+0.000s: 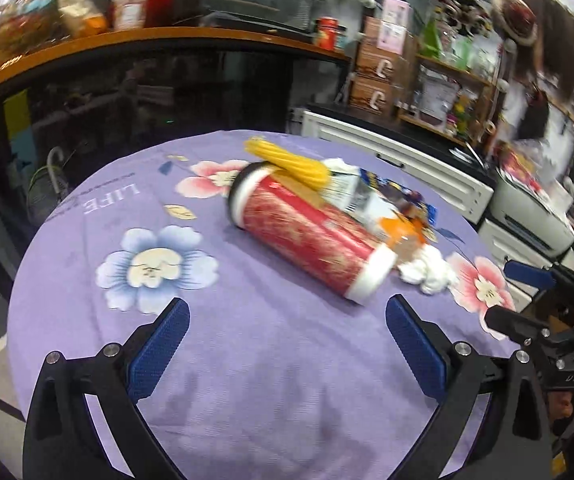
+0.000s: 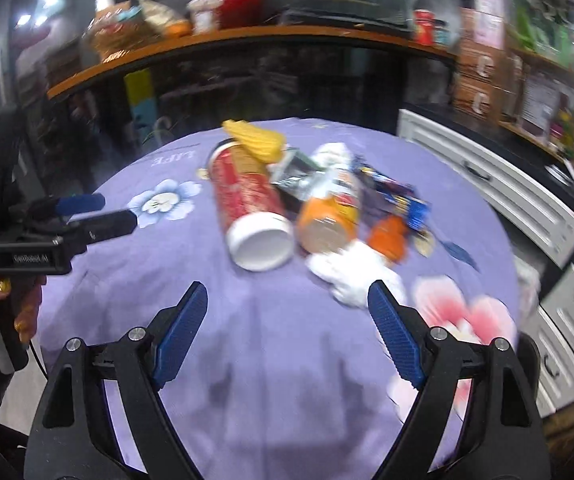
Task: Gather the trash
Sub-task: 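Move both tools back over the table toward the red paper cup, then grasp the red paper cup with the right tool and lift it, then grasp the yellow foam mesh net with the left tool, then drop the red cup into the bin with the right tool while the left carries the net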
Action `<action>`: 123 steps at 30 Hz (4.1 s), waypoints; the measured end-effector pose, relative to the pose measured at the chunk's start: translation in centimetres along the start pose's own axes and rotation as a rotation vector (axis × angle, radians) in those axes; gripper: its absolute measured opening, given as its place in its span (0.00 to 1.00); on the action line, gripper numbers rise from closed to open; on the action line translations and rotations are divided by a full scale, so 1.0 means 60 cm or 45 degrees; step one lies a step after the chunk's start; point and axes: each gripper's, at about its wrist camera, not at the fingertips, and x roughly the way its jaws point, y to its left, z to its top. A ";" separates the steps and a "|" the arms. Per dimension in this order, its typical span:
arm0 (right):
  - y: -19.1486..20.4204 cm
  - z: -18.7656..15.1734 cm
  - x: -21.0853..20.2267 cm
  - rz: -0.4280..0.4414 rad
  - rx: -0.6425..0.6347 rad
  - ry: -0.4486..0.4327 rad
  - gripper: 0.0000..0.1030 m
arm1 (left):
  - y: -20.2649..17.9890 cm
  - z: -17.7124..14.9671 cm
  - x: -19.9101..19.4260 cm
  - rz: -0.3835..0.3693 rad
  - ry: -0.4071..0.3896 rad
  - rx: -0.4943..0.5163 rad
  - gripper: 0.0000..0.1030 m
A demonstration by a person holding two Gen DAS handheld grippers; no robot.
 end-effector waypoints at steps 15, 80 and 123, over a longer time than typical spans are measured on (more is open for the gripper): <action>0.084 0.117 0.201 -0.030 -0.266 0.230 0.80 | 0.102 -0.004 0.011 0.085 0.052 -0.074 0.95; -0.030 -0.087 -0.023 -0.139 0.057 0.090 0.71 | 0.001 0.076 0.265 0.171 0.303 0.261 0.18; -0.433 -0.353 -0.054 -0.566 0.718 0.210 0.71 | -0.490 -0.045 0.068 -0.686 0.156 0.460 0.10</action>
